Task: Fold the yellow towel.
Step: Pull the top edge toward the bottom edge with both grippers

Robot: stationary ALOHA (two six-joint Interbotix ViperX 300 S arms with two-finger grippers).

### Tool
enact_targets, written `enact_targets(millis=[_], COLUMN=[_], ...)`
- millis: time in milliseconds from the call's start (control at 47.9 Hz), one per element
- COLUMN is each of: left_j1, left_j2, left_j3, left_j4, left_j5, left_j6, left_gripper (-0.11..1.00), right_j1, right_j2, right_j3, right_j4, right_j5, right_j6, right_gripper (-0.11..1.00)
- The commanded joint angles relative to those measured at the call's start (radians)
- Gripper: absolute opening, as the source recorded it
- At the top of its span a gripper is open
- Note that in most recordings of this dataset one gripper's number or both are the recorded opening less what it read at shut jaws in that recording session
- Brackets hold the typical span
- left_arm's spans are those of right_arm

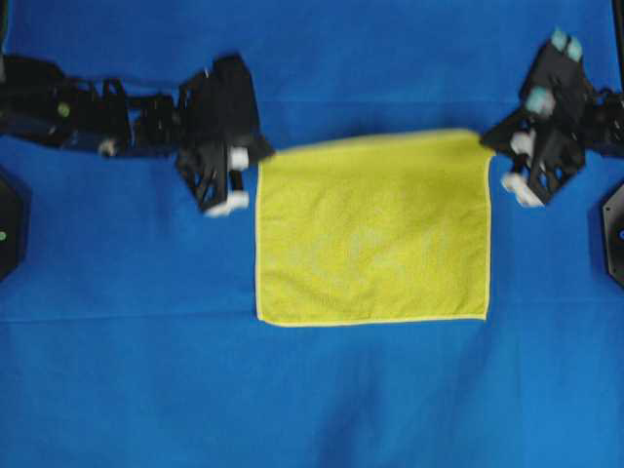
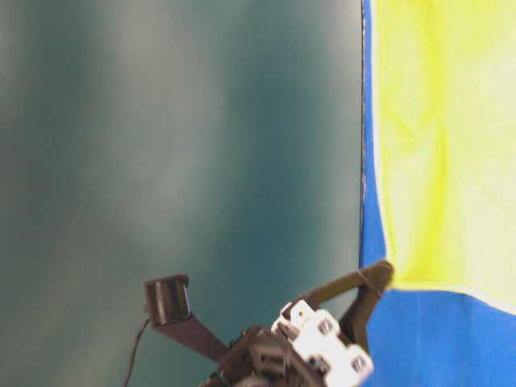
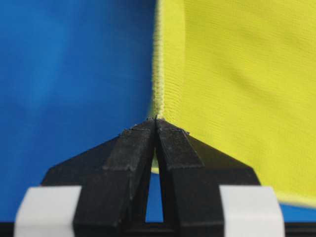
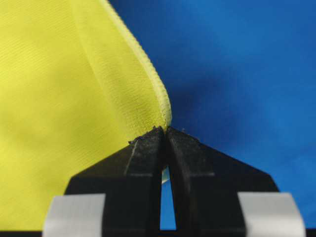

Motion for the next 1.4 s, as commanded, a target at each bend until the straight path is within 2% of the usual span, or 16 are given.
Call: enact_targets(millis=[0,167,271,564,877,1273,1315,1378], left_j1=[-0.063,-0.178,-0.242,-0.348,-0.364,-0.364,-0.364,-0.364], left_j2=[-0.031,-0.031,-0.025,0.017,0.043,0.041,0.041,0.037], left_j3=[0.000,0.017,0.015,0.003,0.000,0.005,0.003,0.003], left_j4=[0.002,0.000,0.000,0.000,0.000,0.000,0.000,0.000], left_j5=[0.021,0.026,0.025,0.020,-0.025,-0.057,-0.057,-0.055], left_j6=[0.000,-0.005,-0.032,-0.110,-0.117,-0.120,-0.124,-0.137], left_gripper=[0.01,0.01,0.01,0.01,0.01,0.01,0.01,0.03], right_j1=[0.061,0.218,0.301,0.449,0.483,0.528,0.537,0.558], right_j2=[-0.046,-0.092,-0.080,0.021,0.123,0.129,0.129,0.126], right_j3=[0.008,0.026,0.029,0.015,-0.029,-0.037,-0.037,-0.040], right_j4=[0.003,0.003,0.002,0.003,0.003,0.008,0.008,0.008], right_j5=[0.025,0.063,0.064,0.015,0.005,0.005,0.005,0.008], right_j6=[0.037,0.143,0.206,0.311,0.331,0.339,0.345,0.357], right_gripper=[0.03,0.03,0.03,0.03,0.03,0.04,0.11,0.33])
